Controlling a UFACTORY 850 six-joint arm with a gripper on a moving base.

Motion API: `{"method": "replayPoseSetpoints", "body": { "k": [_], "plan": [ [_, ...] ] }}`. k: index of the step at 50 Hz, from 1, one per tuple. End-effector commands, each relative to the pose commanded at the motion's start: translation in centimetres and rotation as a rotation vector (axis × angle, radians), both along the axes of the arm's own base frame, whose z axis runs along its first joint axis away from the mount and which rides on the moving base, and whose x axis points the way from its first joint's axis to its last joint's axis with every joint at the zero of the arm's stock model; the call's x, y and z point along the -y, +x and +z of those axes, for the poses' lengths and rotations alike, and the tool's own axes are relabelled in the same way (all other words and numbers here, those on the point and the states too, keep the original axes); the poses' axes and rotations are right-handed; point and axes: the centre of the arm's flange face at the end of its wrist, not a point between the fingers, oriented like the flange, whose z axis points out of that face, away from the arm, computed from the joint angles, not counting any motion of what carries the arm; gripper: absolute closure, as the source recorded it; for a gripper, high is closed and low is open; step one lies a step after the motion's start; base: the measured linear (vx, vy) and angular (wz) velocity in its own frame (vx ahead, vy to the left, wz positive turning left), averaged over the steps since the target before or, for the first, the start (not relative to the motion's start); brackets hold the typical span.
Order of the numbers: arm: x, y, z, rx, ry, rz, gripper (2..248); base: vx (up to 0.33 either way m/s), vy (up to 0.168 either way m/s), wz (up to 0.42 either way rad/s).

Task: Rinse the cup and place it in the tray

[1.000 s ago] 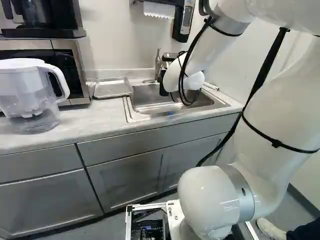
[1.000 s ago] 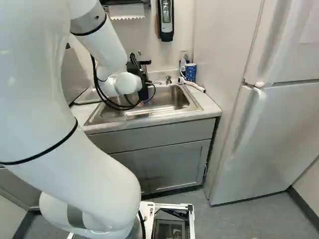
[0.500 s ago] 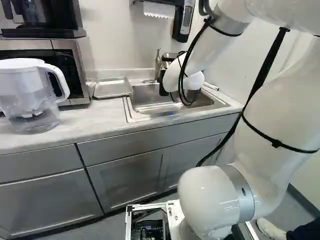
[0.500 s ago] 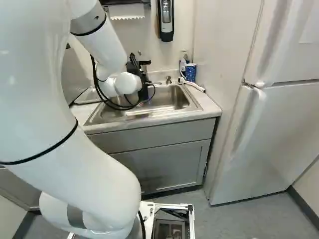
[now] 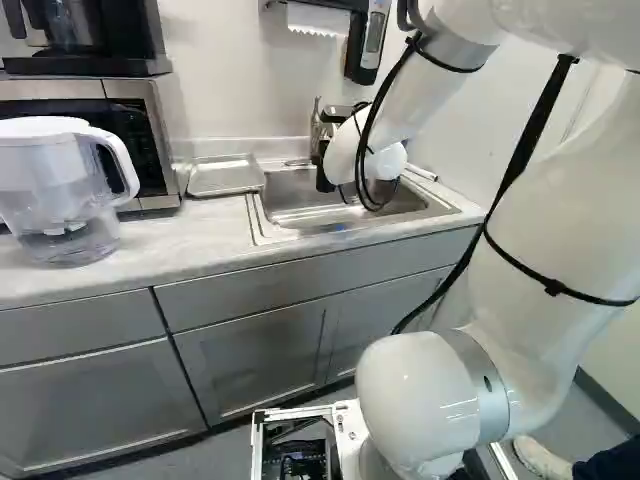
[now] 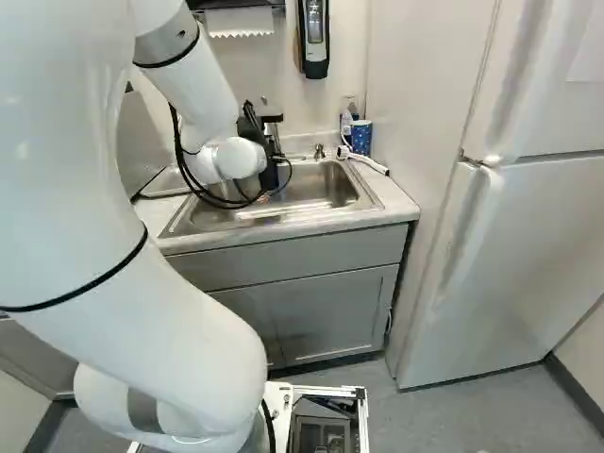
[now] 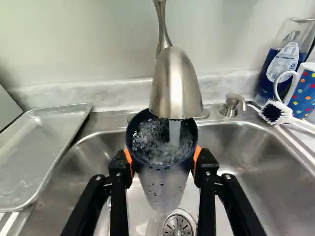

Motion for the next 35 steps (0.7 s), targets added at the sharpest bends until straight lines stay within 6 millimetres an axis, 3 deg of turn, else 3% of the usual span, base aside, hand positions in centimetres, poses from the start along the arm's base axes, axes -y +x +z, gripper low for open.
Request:
{"method": "replayPoseSetpoints", "body": {
  "k": [18, 35],
  "plan": [
    [-1.9, -1.1, 0.0, 0.002, 0.0, 0.042, 124, 0.0, 0.0, 0.0],
    [-4.2, -2.8, 1.6, 0.037, 0.003, 0.098, 124, 0.0, 0.0, 0.0]
  ]
}}
